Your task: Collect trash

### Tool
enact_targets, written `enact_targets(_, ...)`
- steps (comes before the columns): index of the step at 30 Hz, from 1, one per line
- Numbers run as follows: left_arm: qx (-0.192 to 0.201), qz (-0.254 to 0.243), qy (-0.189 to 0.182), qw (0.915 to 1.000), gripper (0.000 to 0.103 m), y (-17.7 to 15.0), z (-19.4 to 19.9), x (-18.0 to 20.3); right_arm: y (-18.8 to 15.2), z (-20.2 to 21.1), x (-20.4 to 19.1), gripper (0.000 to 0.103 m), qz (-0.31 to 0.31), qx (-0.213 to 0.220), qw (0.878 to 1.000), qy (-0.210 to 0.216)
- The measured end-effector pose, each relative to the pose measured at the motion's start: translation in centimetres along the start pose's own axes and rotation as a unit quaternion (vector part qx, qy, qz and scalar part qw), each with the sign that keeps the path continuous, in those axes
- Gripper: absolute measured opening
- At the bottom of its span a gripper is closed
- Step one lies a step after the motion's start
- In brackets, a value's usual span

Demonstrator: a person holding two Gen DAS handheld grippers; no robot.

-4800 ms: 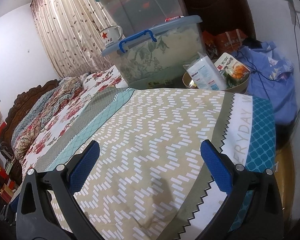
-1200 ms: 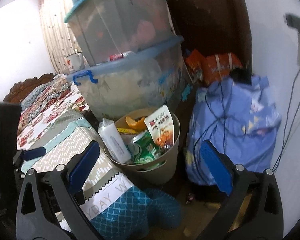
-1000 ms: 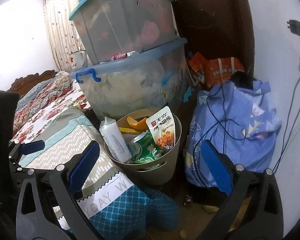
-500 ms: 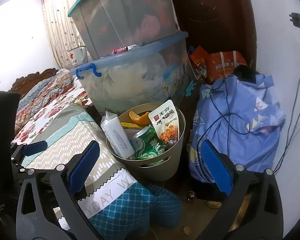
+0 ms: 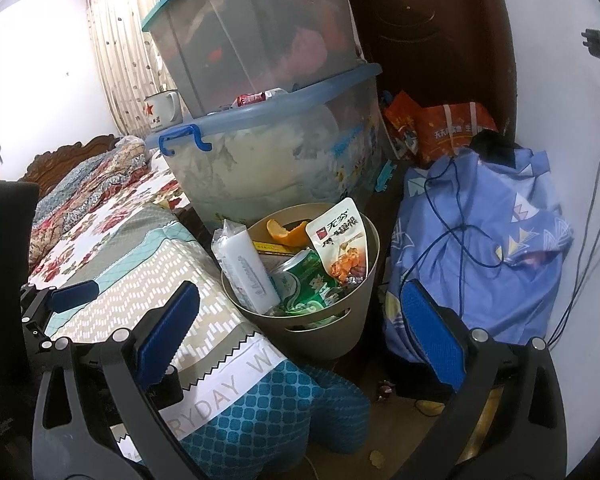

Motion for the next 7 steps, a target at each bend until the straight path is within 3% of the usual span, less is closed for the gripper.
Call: enact_targets(7,0.0,0.013,0.005,0.9999,0.094,-0.17,0.65,-1.0,0.07,0.79,-0.93,0.1,0.002,0.003,1.0,0.001)
Point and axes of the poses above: each gripper's, at about its wrist camera, not at the fingertips, and z roughly against the way its jaws point, x to its right, y to its top, the point moved 5 cm from there along -z, roughly the way its jaws point, and after that the axes turned 9 degrees about x, right-handed, at the moved point
